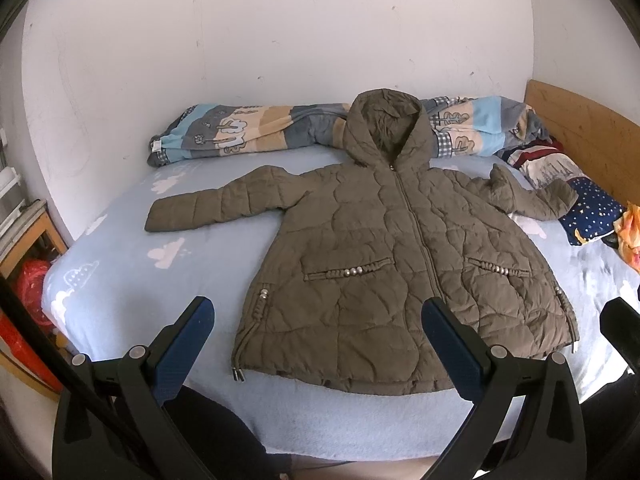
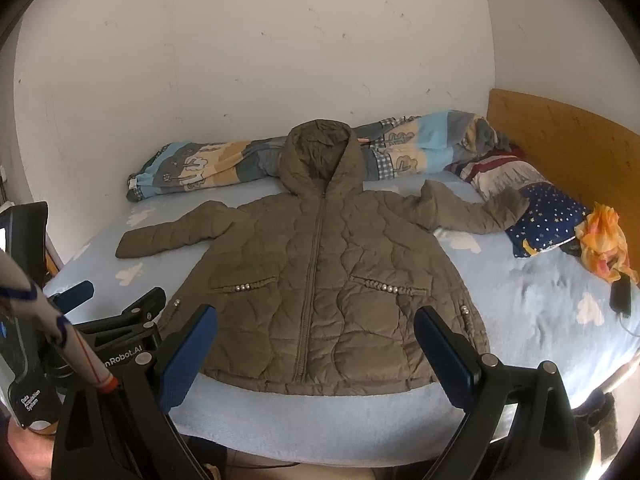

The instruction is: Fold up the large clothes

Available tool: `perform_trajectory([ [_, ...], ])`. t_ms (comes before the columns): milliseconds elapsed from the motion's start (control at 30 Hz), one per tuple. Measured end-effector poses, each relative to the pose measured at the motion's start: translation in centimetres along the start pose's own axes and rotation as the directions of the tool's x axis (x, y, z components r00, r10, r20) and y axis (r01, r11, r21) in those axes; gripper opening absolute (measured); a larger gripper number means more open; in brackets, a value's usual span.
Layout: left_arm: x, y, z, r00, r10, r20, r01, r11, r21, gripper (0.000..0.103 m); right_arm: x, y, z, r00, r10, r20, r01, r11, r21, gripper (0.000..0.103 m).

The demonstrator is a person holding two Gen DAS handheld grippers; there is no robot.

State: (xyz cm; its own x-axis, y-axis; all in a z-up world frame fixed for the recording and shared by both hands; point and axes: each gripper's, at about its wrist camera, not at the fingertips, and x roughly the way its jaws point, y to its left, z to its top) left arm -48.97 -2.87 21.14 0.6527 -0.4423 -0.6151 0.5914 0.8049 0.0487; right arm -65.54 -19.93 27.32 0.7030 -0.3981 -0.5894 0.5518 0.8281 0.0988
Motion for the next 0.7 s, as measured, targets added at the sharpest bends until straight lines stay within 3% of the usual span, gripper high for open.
perform_trajectory([
  [500, -0.9, -0.4, -0.5, 1.000, 0.019, 0.010, -0.019, 1.000, 0.012, 0.103, -0.5, -0.1, 0.1, 1.000, 0.012, -0.002, -0.012, 1.000, 0.011, 0.100],
  [700, -1.2, -0.5, -0.6, 1.000, 0.009, 0.017, -0.010, 1.000, 0.023, 0.103, -0.3, 0.0, 0.3, 1.000, -0.029, -0.005, 0.029, 1.000, 0.004, 0.100],
])
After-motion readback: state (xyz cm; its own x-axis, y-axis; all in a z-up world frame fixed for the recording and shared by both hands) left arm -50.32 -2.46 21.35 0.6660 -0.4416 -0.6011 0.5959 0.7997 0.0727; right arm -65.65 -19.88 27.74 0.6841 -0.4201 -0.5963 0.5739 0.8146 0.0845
